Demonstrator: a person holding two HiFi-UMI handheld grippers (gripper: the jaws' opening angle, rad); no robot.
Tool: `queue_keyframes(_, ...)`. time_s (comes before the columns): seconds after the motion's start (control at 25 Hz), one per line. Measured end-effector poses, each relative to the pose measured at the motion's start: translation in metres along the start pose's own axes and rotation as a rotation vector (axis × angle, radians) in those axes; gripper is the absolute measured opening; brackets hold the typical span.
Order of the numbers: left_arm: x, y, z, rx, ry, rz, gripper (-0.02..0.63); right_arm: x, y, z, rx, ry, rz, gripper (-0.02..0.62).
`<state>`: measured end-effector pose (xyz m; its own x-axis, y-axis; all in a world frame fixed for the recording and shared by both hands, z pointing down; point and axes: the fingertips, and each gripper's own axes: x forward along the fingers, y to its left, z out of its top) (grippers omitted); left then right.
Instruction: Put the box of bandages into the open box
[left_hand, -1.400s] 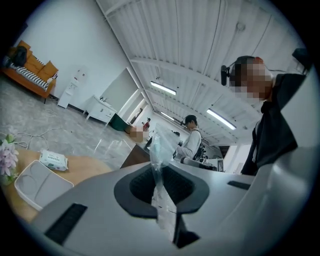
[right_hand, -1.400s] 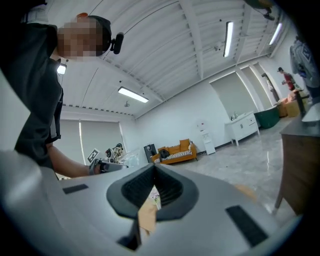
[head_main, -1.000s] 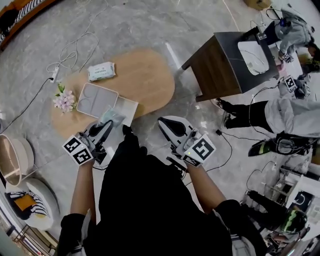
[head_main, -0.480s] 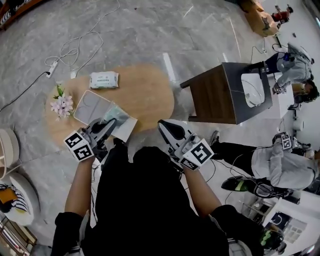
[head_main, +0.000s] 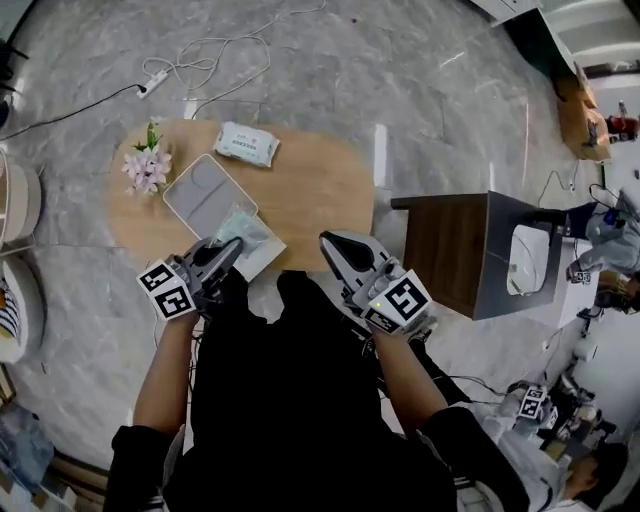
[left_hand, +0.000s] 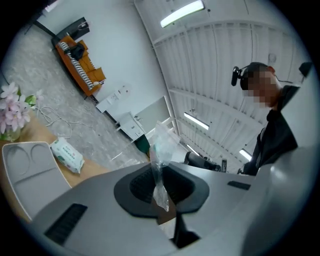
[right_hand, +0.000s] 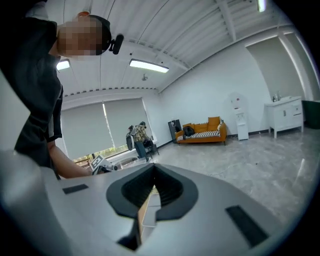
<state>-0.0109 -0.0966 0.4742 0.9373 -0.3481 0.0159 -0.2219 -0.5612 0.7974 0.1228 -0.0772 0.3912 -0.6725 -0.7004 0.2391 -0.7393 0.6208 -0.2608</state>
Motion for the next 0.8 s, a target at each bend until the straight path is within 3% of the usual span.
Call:
queue_keyframes(0.24,-0.007,0.018,-0.031,-0.068,-0.115,0.16,0.04,0.024,-0.026,-0.026,0.007,0.046,0.182,0.011)
queue_keyframes(0.48,-0.022,0.064,-0.071,-0.155,-0.203,0.292,0.04,0.048,-0.04,-0.091,-0.049,0.162,0.328,0.011)
queue_keyframes(0.64,-0.027,0.096,-0.105,-0.183,-0.173,0.339,0.04,0.061,-0.059,-0.131,-0.161,0.238,0.373,0.011)
queue_keyframes(0.8,-0.027,0.126,-0.148,-0.185,-0.082,0.371,0.04,0.076,-0.082,-0.167,-0.285,0.312,0.407,0.011)
